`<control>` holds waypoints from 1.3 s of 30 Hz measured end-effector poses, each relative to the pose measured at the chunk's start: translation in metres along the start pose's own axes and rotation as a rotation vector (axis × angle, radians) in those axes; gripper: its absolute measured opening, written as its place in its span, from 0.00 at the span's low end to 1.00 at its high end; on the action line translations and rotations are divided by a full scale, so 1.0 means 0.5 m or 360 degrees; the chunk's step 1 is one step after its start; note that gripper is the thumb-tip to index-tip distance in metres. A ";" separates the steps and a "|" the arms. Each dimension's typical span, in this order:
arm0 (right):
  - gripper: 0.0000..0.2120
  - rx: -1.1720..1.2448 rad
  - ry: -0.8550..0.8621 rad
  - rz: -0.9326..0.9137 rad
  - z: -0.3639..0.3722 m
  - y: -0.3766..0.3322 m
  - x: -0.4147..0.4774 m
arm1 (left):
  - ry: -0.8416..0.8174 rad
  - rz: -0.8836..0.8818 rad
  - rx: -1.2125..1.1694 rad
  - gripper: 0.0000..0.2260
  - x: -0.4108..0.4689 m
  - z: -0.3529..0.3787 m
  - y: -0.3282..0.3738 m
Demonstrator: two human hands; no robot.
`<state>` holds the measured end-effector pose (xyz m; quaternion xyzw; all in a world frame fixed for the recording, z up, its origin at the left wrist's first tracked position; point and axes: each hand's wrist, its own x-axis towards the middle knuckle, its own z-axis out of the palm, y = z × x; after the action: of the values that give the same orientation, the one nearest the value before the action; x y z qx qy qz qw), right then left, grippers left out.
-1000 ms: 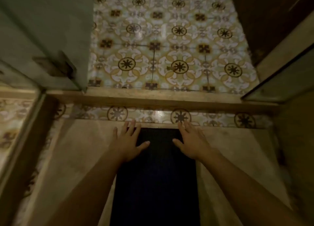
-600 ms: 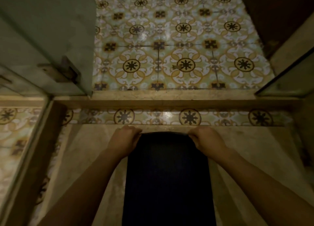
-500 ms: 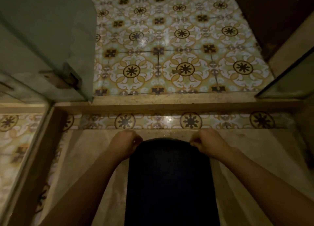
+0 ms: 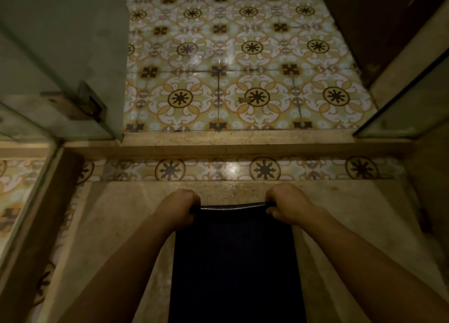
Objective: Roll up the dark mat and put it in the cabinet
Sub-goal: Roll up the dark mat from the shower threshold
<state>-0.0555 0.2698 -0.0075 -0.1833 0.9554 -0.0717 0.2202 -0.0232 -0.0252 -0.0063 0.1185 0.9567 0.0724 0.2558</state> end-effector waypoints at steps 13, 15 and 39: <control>0.08 -0.0147 0.0203 -0.0187 -0.009 0.011 0.013 | 0.0344 0.0106 0.0152 0.08 0.042 0.000 0.012; 0.07 -0.0166 0.0210 -0.0242 0.005 0.013 0.009 | 0.0384 0.0120 0.0114 0.08 0.038 0.011 0.013; 0.14 -0.0091 0.0402 -0.0289 0.047 -0.002 -0.063 | 0.0385 0.0127 0.0304 0.14 -0.010 0.035 0.038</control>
<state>-0.0183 0.2798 -0.0157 -0.2648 0.9566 -0.0866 0.0856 -0.0065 -0.0068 -0.0151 0.1707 0.9776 0.0049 0.1232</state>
